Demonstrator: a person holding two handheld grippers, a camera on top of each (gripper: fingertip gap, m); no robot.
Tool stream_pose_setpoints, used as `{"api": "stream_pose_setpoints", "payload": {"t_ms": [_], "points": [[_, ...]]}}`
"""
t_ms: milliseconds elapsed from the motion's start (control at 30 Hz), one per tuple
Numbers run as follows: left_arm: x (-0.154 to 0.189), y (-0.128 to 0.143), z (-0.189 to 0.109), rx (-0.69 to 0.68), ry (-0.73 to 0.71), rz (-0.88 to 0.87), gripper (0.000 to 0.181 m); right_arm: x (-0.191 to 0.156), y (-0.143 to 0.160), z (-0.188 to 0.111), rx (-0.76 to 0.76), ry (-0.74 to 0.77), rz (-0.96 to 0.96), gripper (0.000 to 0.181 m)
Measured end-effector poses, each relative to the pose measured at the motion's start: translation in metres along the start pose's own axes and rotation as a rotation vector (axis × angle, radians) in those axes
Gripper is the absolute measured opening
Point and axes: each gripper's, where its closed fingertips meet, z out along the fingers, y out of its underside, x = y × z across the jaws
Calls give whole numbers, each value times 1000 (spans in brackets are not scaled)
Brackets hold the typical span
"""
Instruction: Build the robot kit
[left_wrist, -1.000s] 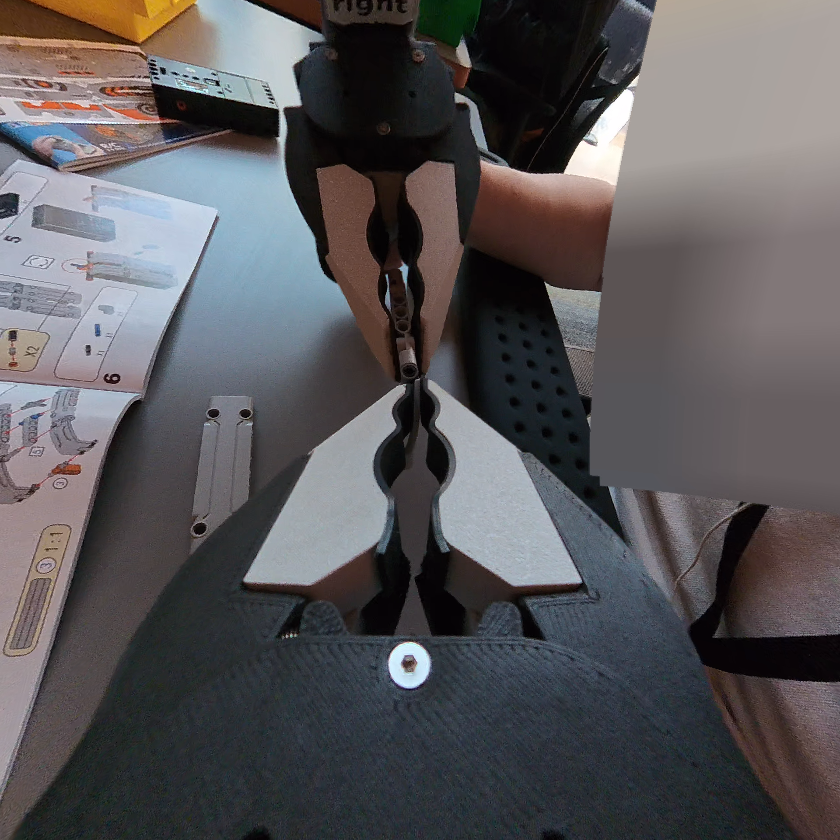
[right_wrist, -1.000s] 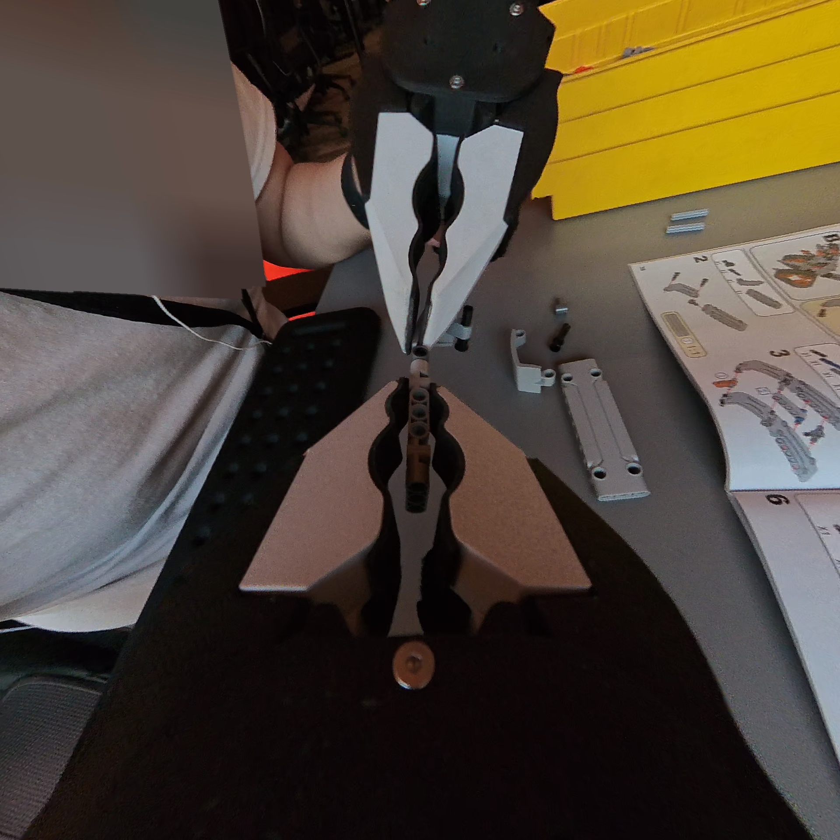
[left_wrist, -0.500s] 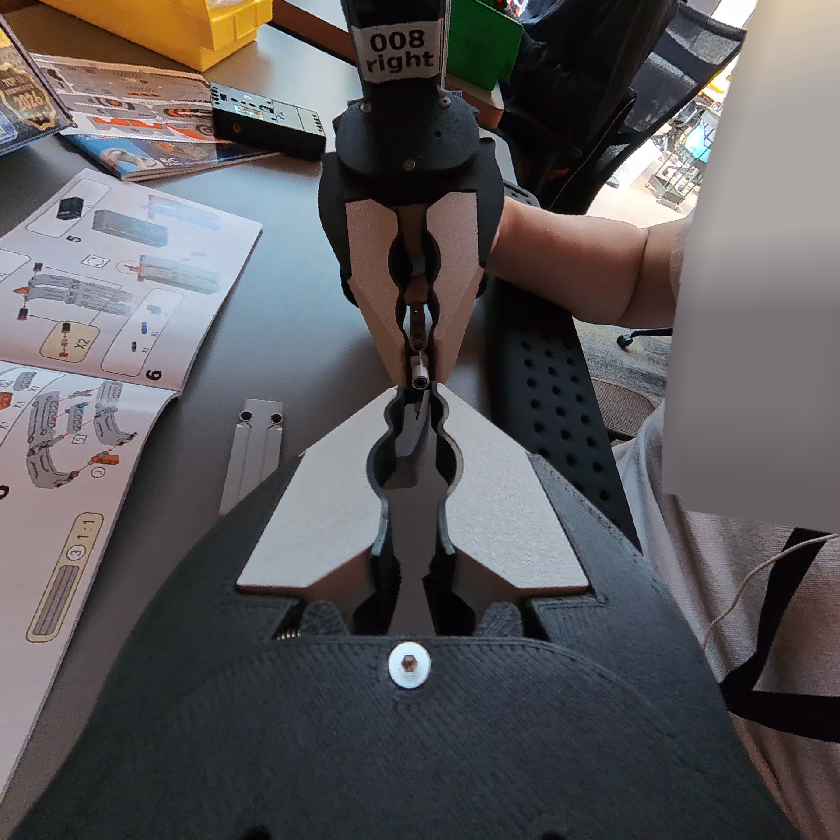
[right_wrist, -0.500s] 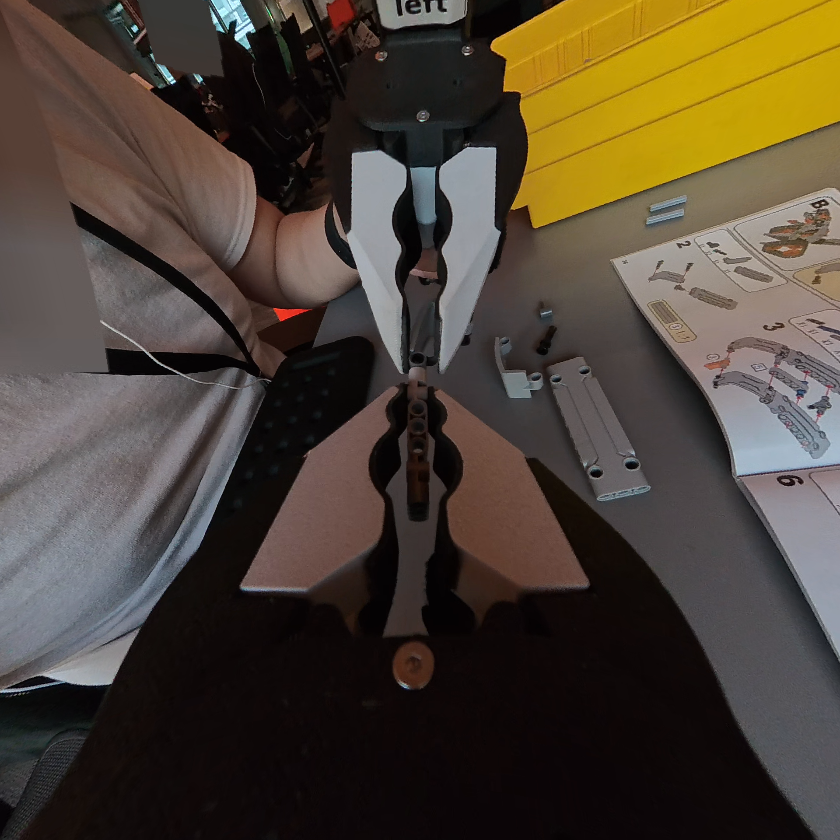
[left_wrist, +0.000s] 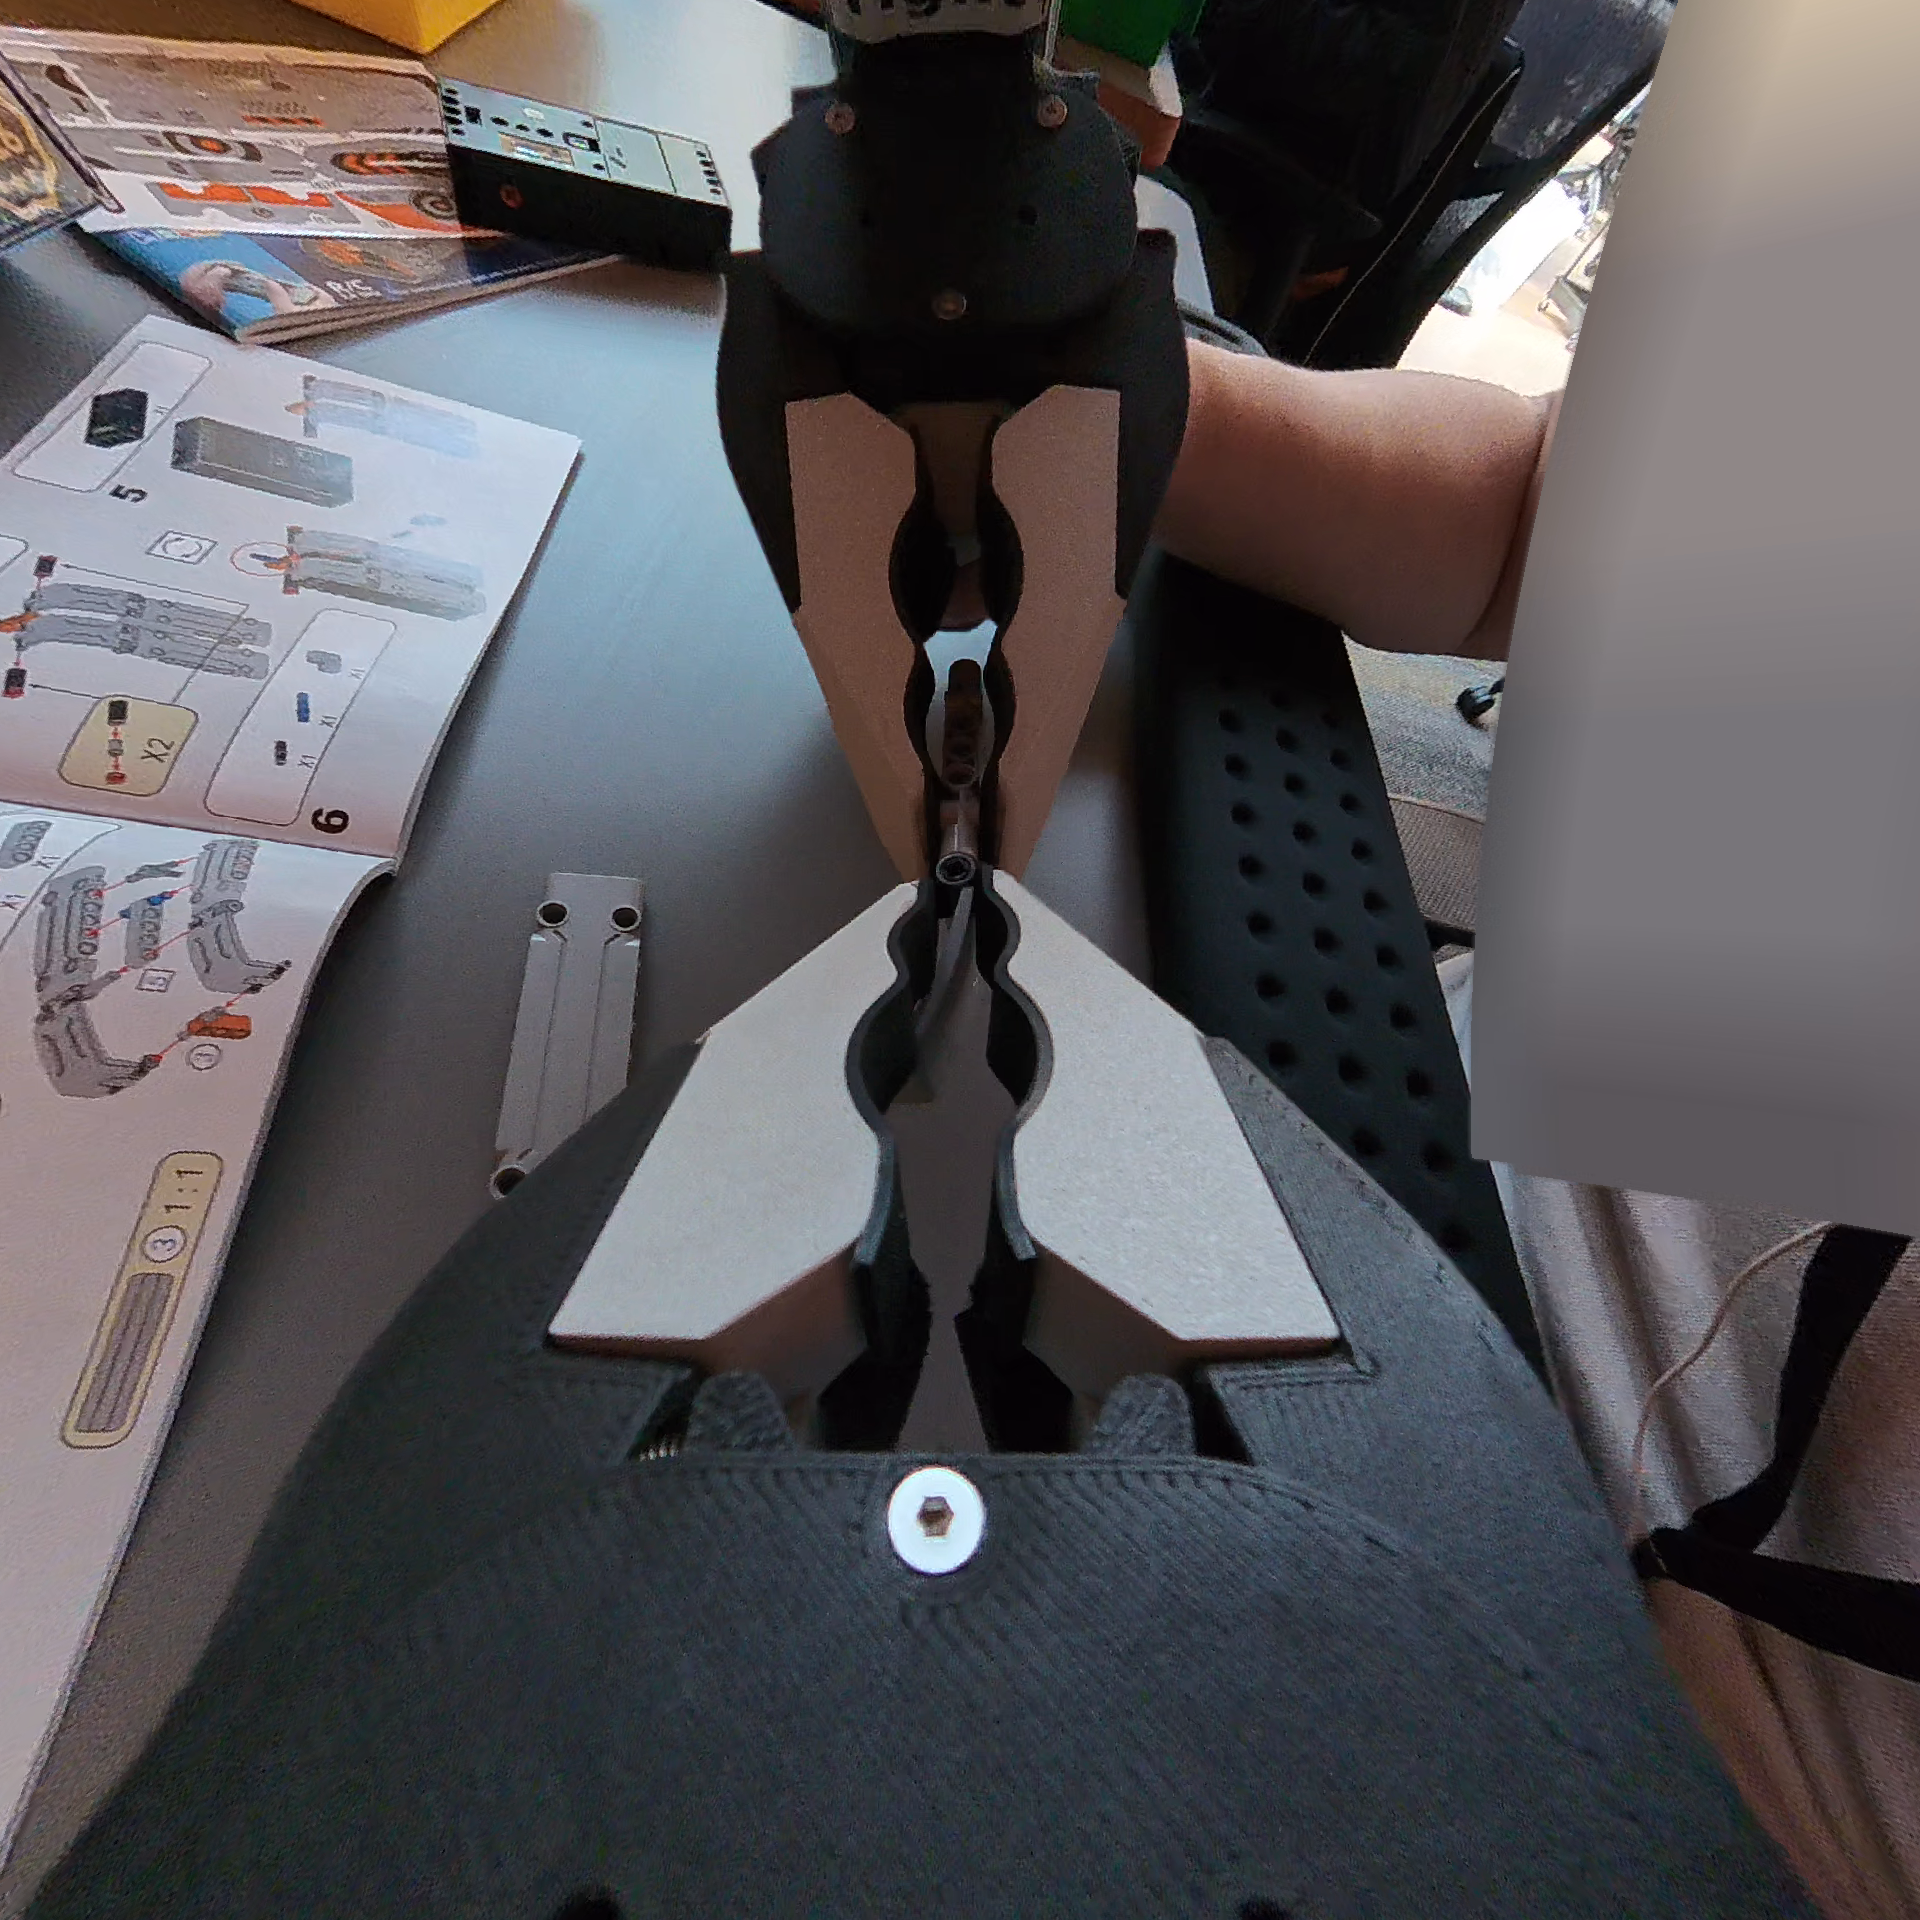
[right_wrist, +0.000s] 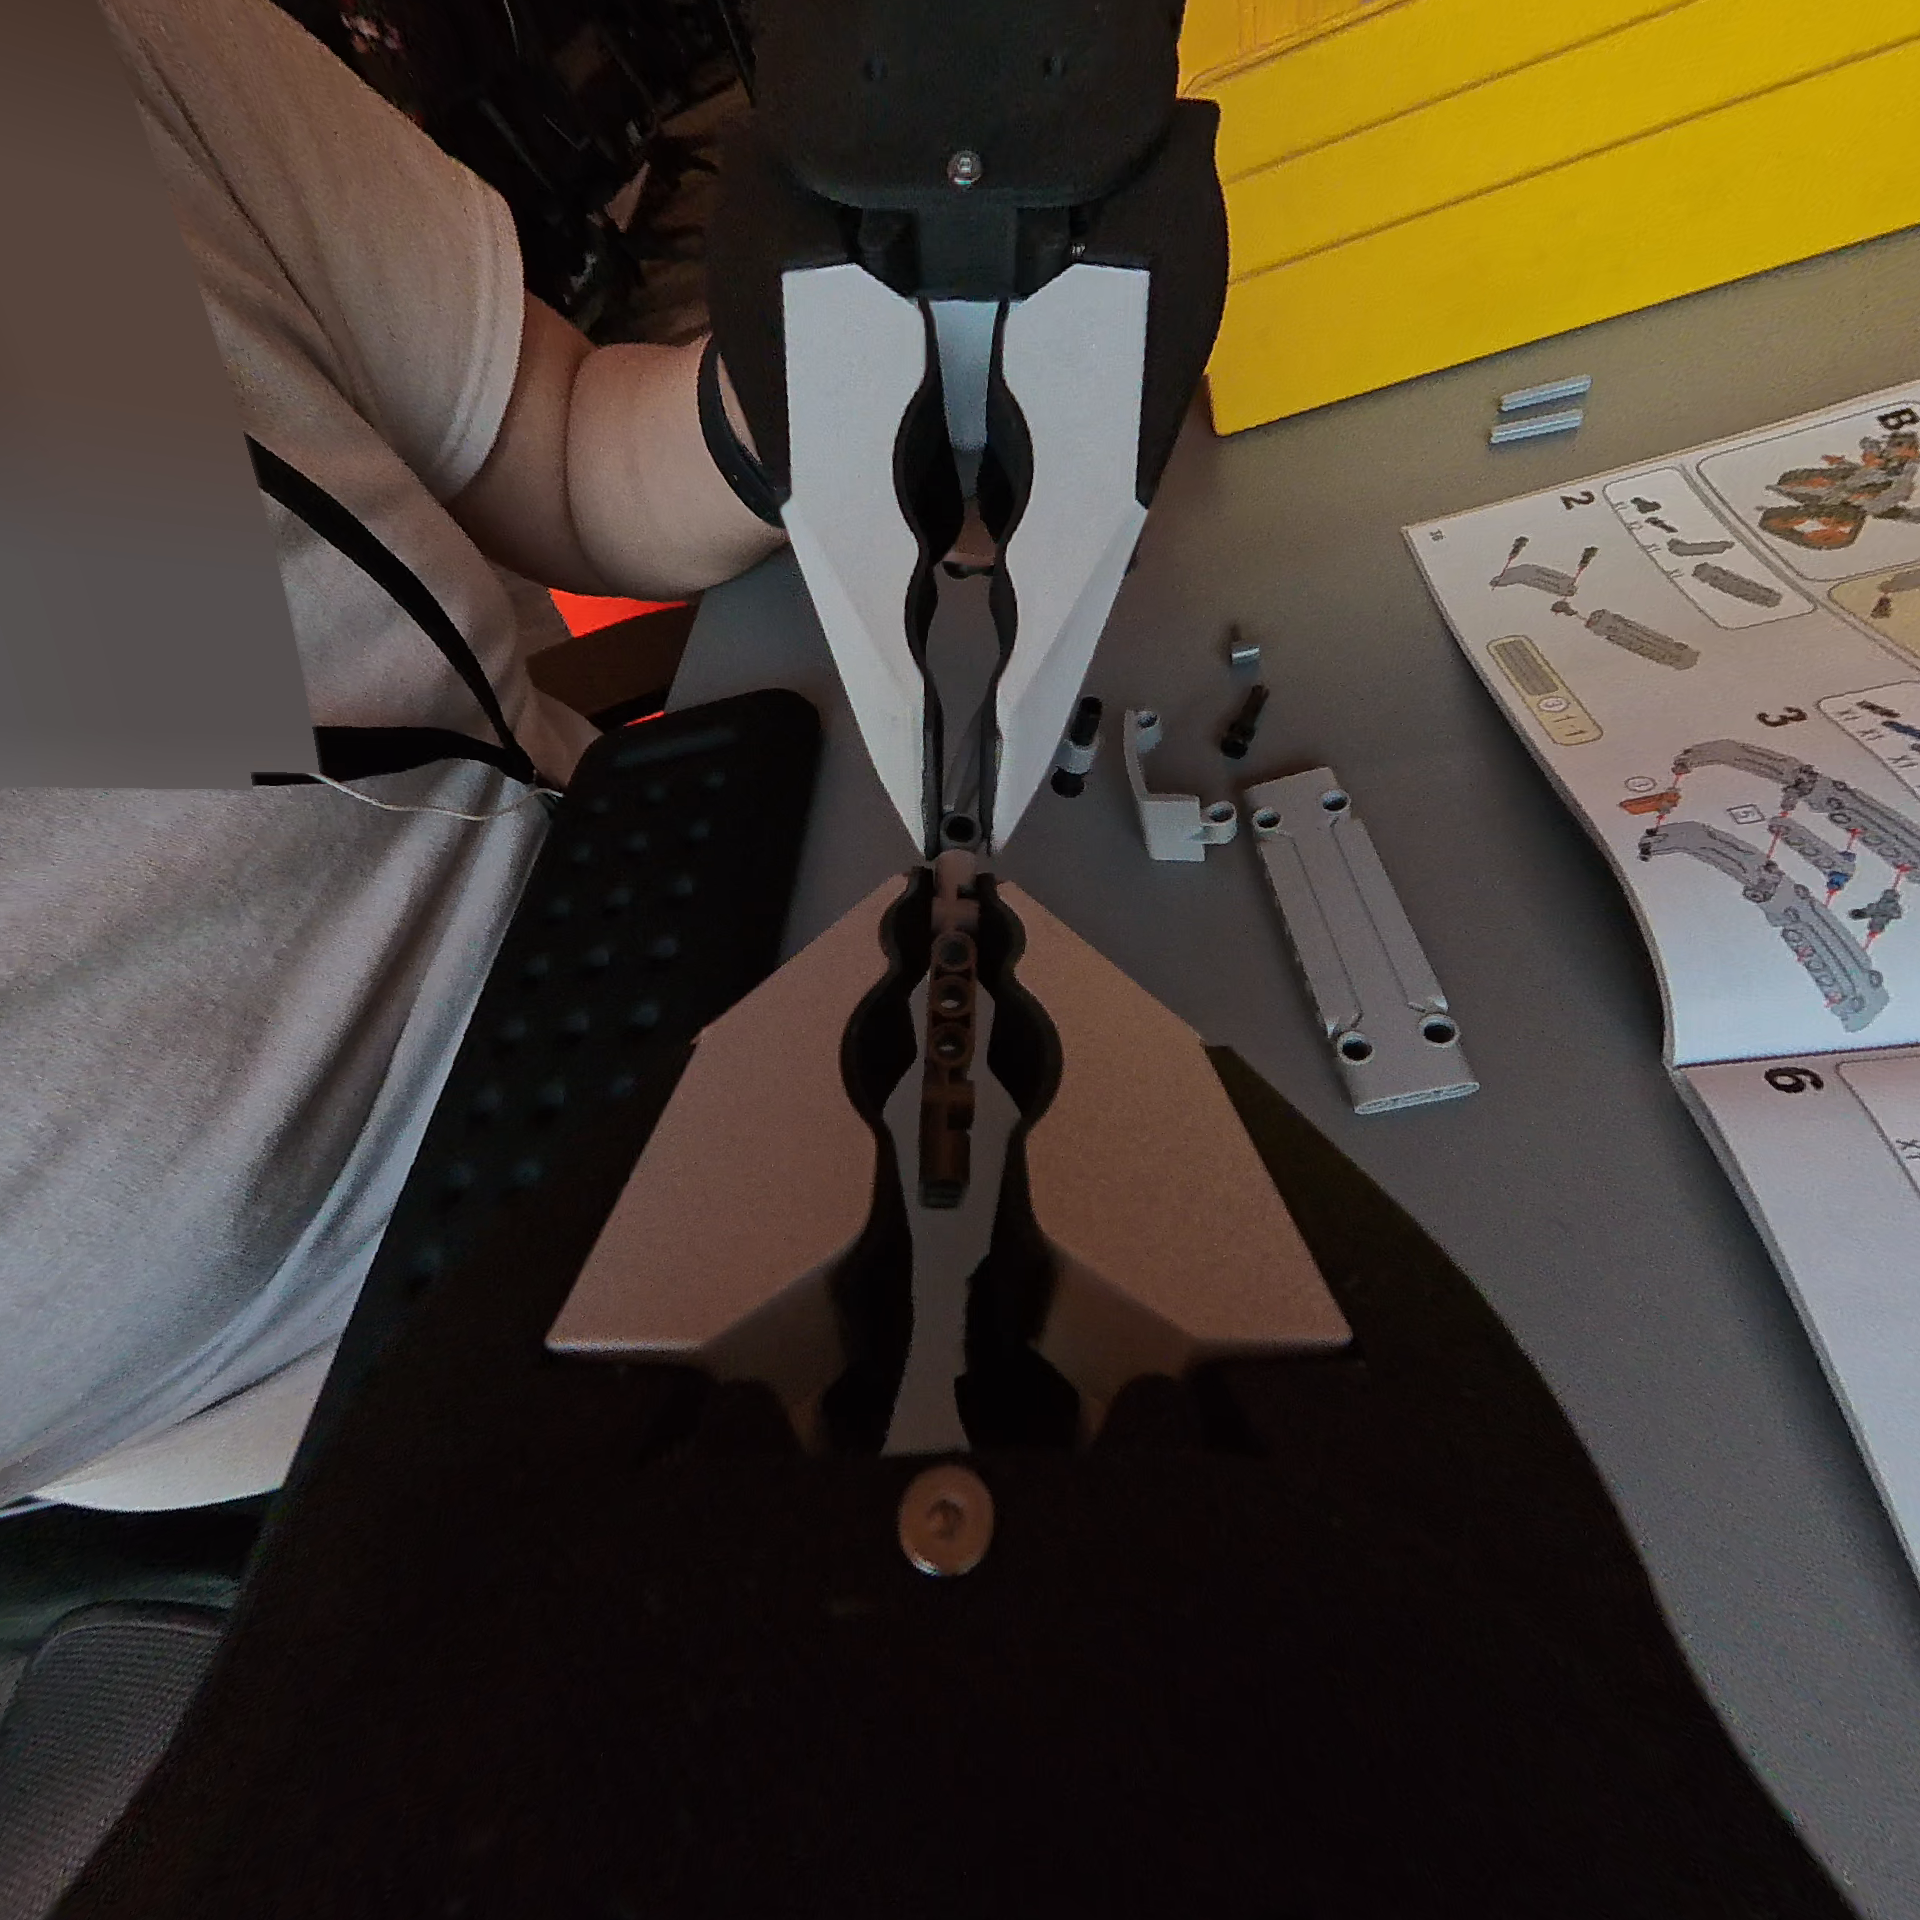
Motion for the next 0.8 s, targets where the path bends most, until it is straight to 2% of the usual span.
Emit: {"api": "stream_pose_setpoints", "payload": {"t_ms": [100,200,300,367,400,533,700,733,800], "points": [[3,-1,-2,25,59,-59,1,0,1,-3,0,-17,19,8],[1,0,0,24,51,-53,1,2,3,-4,9,-41,41,8],[-3,1,1,41,62,-118,1,7,2,-5,55,-64,67,8],[-5,-3,-6,75,123,-235,1,12,-4,-10,68,24,-43,36],[-6,-4,-9,97,160,-304,1,13,-8,-13,70,86,-138,38],[-9,-1,-11,109,219,-430,1,13,-10,-15,12,265,-418,40],[-3,-1,-10,99,282,-482,0,14,2,-5,-121,331,-553,37],[-4,1,-9,92,285,-490,0,14,3,-4,-142,350,-571,28],[-3,1,-8,92,303,-504,1,15,4,-5,-167,377,-602,26]]}}
